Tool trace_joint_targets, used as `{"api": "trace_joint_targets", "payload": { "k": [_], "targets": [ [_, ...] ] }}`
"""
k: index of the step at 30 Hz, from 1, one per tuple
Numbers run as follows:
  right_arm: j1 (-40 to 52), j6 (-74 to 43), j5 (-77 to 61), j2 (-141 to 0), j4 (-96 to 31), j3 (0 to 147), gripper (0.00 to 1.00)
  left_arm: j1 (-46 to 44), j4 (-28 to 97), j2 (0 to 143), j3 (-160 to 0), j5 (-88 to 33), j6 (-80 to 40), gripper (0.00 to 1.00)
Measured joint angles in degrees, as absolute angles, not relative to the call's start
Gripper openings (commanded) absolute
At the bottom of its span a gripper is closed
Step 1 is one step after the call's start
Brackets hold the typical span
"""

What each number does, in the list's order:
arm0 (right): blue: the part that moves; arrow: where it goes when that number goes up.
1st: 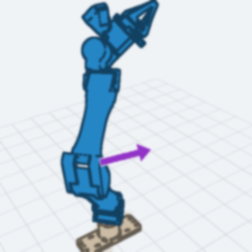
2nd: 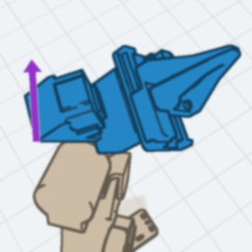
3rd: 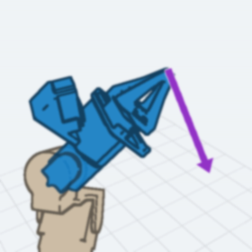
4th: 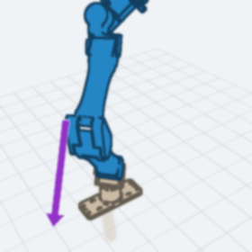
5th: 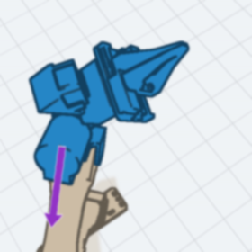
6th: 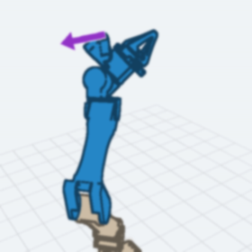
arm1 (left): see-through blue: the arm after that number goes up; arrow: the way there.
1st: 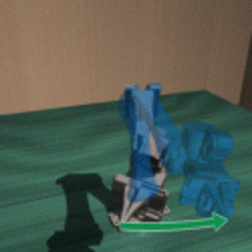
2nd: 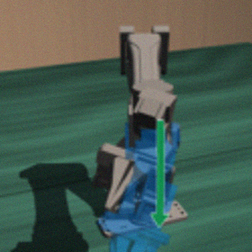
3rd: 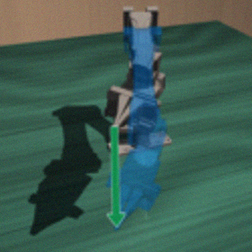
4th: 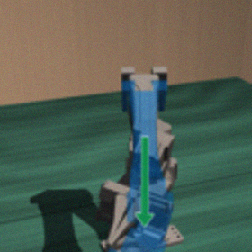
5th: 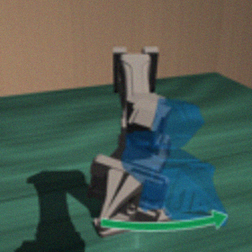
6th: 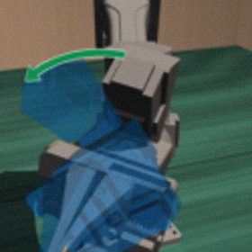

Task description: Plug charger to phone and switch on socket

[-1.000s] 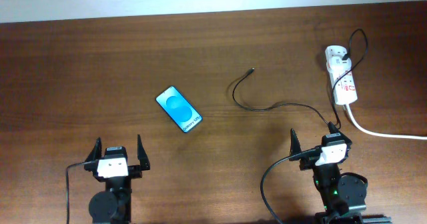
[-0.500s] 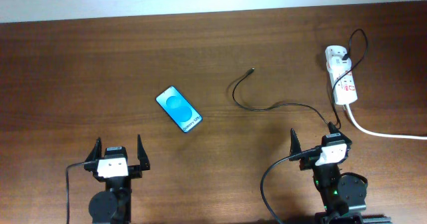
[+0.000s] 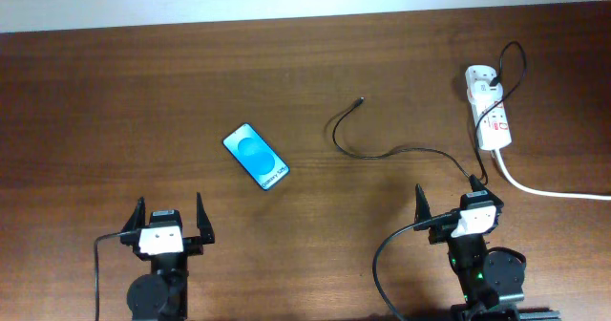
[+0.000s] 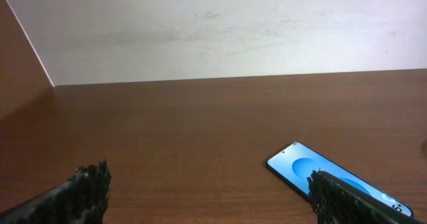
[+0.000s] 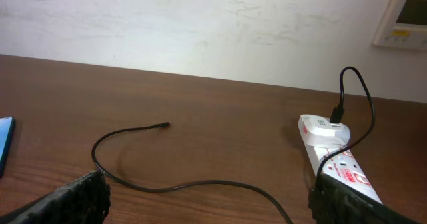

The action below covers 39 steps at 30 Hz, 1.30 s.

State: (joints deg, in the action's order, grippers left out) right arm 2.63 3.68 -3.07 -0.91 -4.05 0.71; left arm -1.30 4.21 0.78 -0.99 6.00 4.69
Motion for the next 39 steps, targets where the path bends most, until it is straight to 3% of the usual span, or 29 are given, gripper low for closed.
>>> {"api": "trace_joint_targets", "payload": {
  "k": [24,39],
  "targets": [
    [2.63,3.7,-3.07,-0.91,-4.05,0.71,0.98,-1.3,16.08,1.04,-9.54,3.14,3.38,0.99],
    [2.63,3.7,-3.07,-0.91,-4.05,0.71,0.99,-1.3,17.89,13.85,-21.1,-0.19,1.45,1.0]
  ]
}}
